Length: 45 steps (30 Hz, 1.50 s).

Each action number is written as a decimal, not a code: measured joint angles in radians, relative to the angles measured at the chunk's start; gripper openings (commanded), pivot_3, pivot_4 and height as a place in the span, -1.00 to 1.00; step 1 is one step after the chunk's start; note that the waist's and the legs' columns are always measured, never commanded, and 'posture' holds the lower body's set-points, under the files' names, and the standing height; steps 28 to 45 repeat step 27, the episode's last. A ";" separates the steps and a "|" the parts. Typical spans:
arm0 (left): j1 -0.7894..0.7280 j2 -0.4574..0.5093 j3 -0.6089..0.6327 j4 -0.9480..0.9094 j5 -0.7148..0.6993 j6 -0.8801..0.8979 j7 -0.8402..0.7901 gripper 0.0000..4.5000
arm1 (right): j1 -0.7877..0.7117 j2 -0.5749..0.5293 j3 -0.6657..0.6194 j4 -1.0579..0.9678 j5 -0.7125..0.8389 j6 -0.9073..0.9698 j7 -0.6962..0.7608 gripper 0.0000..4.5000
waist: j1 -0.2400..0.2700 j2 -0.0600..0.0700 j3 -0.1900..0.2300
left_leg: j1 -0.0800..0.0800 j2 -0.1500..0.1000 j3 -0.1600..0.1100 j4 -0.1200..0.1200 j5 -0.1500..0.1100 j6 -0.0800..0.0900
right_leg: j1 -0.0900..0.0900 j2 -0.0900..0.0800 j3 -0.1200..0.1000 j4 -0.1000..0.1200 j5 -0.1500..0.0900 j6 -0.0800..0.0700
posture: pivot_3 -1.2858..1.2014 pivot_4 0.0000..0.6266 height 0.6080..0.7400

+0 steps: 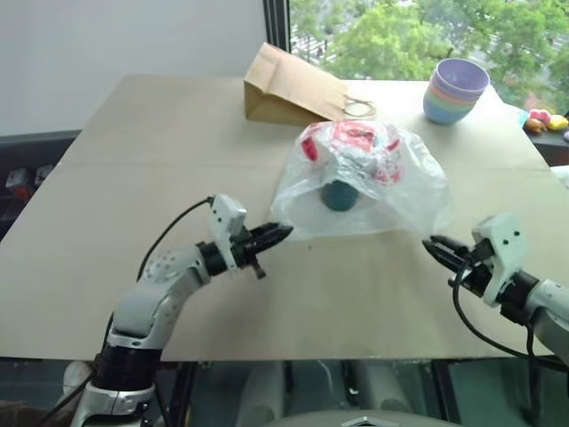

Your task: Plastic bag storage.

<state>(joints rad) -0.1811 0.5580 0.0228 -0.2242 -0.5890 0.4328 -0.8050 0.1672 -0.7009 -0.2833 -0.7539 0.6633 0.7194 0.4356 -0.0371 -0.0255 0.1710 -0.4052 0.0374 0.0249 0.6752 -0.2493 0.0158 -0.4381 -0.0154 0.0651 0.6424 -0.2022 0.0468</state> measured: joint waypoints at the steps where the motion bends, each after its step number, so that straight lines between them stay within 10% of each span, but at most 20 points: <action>1: 0.003 0.004 0.015 -0.002 0.000 -0.007 -0.002 -0.02 | 0.028 -0.001 -0.003 0.000 -0.014 -0.030 0.030 0.02 | 0.001 0.000 0.000 | 0.000 0.000 0.000 -0.001 0.000 0.000 | 0.000 0.000 0.000 0.000 0.000 0.000 | 0.03 -0.52 1.00; 5: 0.095 0.050 0.112 -0.034 -0.011 -0.010 -0.009 0.76 | 0.224 -0.033 -0.108 -0.003 -0.043 -0.113 0.162 0.83 | 0.008 0.000 -0.001 | -0.005 -0.001 -0.002 -0.005 -0.002 0.002 | -0.004 0.000 -0.001 0.000 0.001 0.001 | 0.03 -0.52 1.00; 11: 0.181 0.159 0.290 0.032 -0.028 0.036 -0.030 0.76 | 0.406 -0.001 -0.256 -0.001 -0.116 -0.239 0.262 0.83 | 0.011 0.000 -0.001 | -0.009 0.000 -0.001 -0.004 -0.003 0.003 | -0.008 -0.001 -0.001 -0.001 -0.004 0.001 | 0.03 -0.52 1.00; 45: 0.392 0.165 0.243 -0.180 -0.004 0.007 -0.124 0.76 | 0.242 -0.045 -0.237 0.368 -0.264 -0.426 0.361 0.83 | 0.016 -0.005 -0.004 | 0.003 0.000 0.006 -0.005 -0.003 0.003 | -0.001 -0.002 0.003 0.000 -0.004 0.000 | 0.03 -0.52 1.00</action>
